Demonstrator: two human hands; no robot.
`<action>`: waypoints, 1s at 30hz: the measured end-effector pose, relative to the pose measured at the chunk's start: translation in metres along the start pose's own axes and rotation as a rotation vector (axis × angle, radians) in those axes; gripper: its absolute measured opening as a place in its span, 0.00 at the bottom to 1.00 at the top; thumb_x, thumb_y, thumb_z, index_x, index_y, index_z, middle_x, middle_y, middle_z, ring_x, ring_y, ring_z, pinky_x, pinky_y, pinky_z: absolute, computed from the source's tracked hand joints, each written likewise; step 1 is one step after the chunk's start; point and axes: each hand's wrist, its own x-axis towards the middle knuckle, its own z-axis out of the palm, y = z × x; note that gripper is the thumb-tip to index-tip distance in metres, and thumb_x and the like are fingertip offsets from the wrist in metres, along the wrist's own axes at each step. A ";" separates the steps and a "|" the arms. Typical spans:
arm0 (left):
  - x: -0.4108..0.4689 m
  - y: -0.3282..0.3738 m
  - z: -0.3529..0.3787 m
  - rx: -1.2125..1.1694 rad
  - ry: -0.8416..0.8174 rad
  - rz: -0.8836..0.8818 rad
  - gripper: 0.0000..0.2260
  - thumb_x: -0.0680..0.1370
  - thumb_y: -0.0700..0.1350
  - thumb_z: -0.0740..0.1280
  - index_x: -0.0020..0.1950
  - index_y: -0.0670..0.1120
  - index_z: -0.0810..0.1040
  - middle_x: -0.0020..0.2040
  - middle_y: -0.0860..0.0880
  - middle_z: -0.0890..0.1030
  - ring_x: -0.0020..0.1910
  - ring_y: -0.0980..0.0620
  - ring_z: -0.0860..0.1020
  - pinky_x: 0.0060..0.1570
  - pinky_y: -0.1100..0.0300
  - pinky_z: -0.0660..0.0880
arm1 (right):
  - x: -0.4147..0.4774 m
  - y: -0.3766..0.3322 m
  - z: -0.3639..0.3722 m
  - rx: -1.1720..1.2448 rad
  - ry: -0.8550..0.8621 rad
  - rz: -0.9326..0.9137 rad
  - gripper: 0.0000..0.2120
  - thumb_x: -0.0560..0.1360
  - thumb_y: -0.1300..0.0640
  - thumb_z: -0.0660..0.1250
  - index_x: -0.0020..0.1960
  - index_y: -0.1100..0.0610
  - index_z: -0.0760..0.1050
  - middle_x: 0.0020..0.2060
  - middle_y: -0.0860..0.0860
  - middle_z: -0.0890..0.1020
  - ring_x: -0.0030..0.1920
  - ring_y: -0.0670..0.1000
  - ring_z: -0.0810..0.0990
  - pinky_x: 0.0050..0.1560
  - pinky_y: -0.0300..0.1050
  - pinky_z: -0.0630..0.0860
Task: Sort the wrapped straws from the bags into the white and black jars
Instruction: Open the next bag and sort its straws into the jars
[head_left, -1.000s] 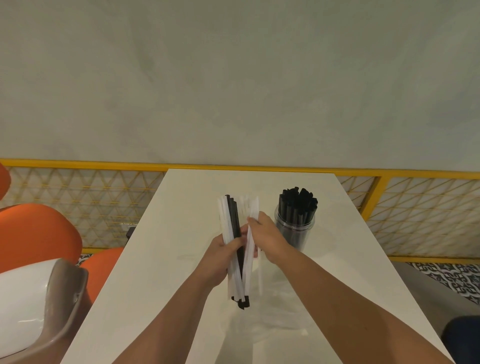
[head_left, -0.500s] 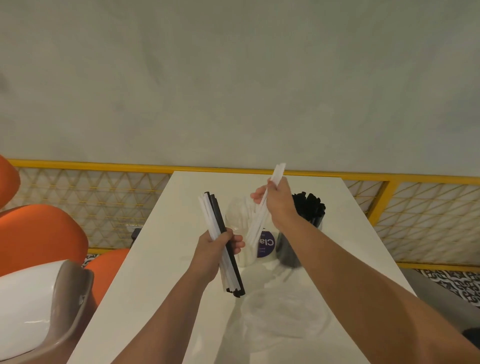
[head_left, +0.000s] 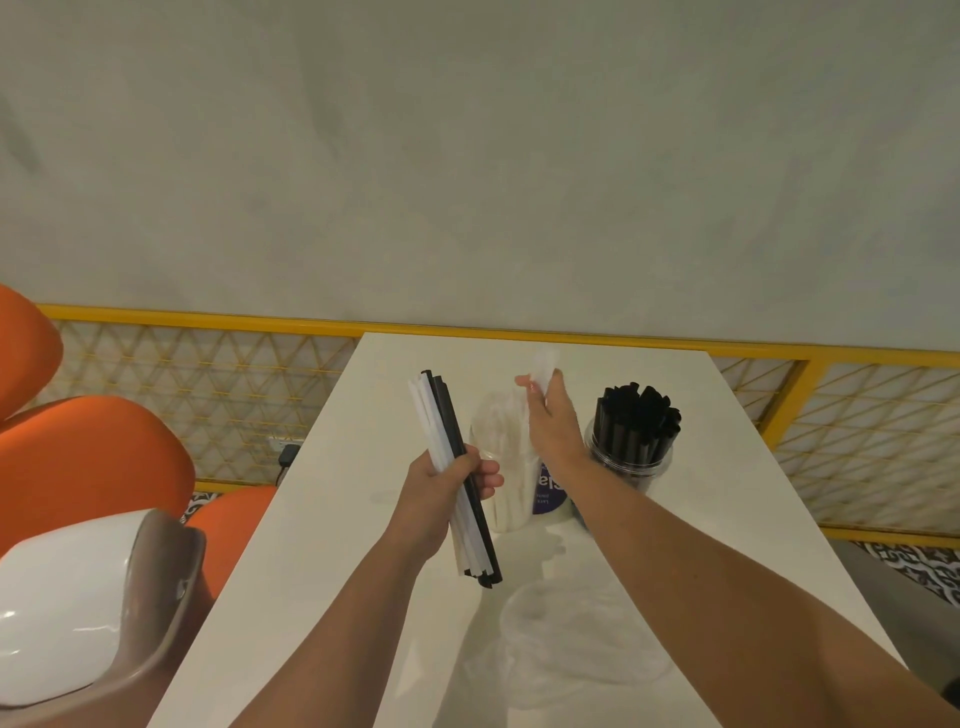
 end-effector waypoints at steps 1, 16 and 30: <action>0.000 0.000 0.000 -0.001 -0.002 0.000 0.03 0.78 0.36 0.62 0.48 0.37 0.75 0.39 0.41 0.82 0.36 0.49 0.83 0.39 0.59 0.81 | -0.002 0.005 0.001 -0.078 -0.050 0.021 0.08 0.81 0.53 0.52 0.57 0.55 0.66 0.52 0.50 0.75 0.50 0.51 0.77 0.60 0.53 0.73; -0.004 0.003 0.003 -0.010 -0.045 -0.031 0.07 0.79 0.38 0.63 0.53 0.35 0.75 0.40 0.40 0.82 0.35 0.50 0.82 0.40 0.59 0.81 | -0.011 -0.005 0.001 -0.806 -0.349 -0.244 0.22 0.82 0.49 0.44 0.76 0.50 0.52 0.77 0.48 0.52 0.77 0.51 0.42 0.74 0.56 0.38; -0.012 0.018 0.029 -0.005 -0.172 -0.053 0.10 0.81 0.44 0.60 0.55 0.40 0.76 0.39 0.43 0.83 0.35 0.49 0.82 0.40 0.58 0.81 | -0.032 -0.062 -0.014 -0.209 -0.356 0.010 0.13 0.79 0.54 0.60 0.57 0.61 0.71 0.42 0.51 0.76 0.45 0.50 0.75 0.43 0.39 0.72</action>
